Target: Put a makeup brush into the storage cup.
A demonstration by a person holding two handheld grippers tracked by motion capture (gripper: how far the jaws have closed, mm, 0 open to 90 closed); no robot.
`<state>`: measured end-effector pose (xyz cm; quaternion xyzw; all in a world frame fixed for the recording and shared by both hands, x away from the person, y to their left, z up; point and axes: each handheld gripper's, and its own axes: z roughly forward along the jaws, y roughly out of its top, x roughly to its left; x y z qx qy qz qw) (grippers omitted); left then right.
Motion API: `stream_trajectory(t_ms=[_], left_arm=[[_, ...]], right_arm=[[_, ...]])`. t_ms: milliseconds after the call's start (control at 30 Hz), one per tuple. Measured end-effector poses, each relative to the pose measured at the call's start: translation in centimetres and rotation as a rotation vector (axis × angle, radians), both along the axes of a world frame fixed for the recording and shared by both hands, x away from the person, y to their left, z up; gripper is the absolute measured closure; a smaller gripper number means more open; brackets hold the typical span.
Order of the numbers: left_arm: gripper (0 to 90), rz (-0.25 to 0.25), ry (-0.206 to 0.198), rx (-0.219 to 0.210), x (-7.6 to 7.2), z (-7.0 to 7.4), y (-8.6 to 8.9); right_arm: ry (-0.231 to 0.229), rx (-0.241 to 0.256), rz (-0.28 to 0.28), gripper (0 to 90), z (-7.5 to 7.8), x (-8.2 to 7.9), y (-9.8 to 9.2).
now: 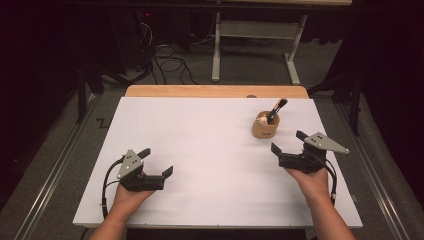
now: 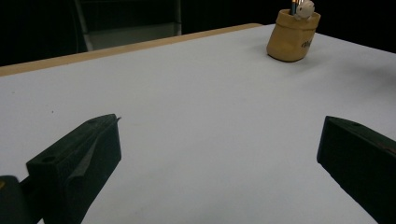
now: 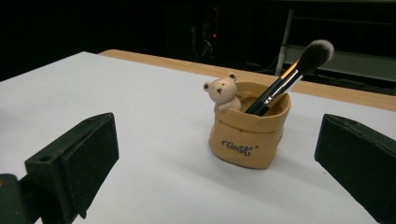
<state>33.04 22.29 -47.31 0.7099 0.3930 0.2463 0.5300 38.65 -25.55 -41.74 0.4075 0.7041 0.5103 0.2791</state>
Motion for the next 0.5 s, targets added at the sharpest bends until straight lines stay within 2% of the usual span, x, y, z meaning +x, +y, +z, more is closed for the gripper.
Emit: stream_trajectory(t_ms=[133,333,400,500], left_arm=[[0.4,0.004,0.002,-0.007,0.0,-0.1,-0.1],[0.4,0.014,0.005,-0.018,0.0,-0.1,0.0],[0.4,0.018,0.008,-0.022,-0.1,-0.1,0.1],[0.4,0.025,0.011,-0.025,-0.1,-0.1,0.1]], right_arm=[[-0.001,0.011,0.011,0.4,-0.1,-1.0,-0.4],[-0.027,0.034,0.015,0.4,-0.7,-2.7,-1.2],[-0.030,0.060,0.008,0.3,-1.1,-3.3,-1.6],[-0.054,0.040,-0.002,0.4,-1.8,-4.1,-2.1]])
